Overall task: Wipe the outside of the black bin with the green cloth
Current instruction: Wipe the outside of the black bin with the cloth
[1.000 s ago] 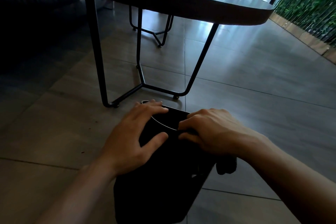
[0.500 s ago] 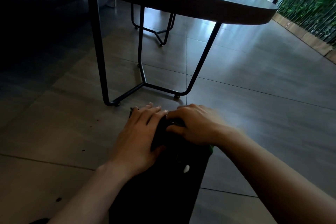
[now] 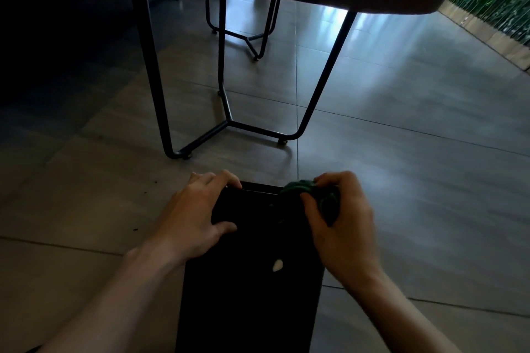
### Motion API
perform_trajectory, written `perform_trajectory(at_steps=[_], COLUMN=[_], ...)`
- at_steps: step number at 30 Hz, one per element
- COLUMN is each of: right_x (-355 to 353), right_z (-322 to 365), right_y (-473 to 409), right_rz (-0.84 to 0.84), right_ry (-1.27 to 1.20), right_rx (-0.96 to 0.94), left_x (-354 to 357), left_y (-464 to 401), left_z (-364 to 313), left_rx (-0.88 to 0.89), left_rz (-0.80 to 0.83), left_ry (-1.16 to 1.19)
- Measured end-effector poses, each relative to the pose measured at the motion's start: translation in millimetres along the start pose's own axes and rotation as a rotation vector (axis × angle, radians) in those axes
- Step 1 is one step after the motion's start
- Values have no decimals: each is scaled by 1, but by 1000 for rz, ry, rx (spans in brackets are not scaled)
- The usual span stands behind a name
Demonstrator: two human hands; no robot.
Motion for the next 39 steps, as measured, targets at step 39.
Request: perform_trajectory(at_steps=[39], right_x=[78], right_z=[-53], right_y=[216], right_rz=[793], right_ry=[823], right_rx=[-898], left_x=[-6], left_y=[1], left_z=[-4], left_rx=[-85], left_rz=[-15], left_ry=[54])
Point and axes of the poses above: each hand's wrist, its own y-axis away from the middle knuckle, its own x-axis out of the palm, z = x × y, the point moved 5 cm from there along -y, towards the middle knuckle, and after that the axes turned 5 degrees about -y, right-handed, at the moved point
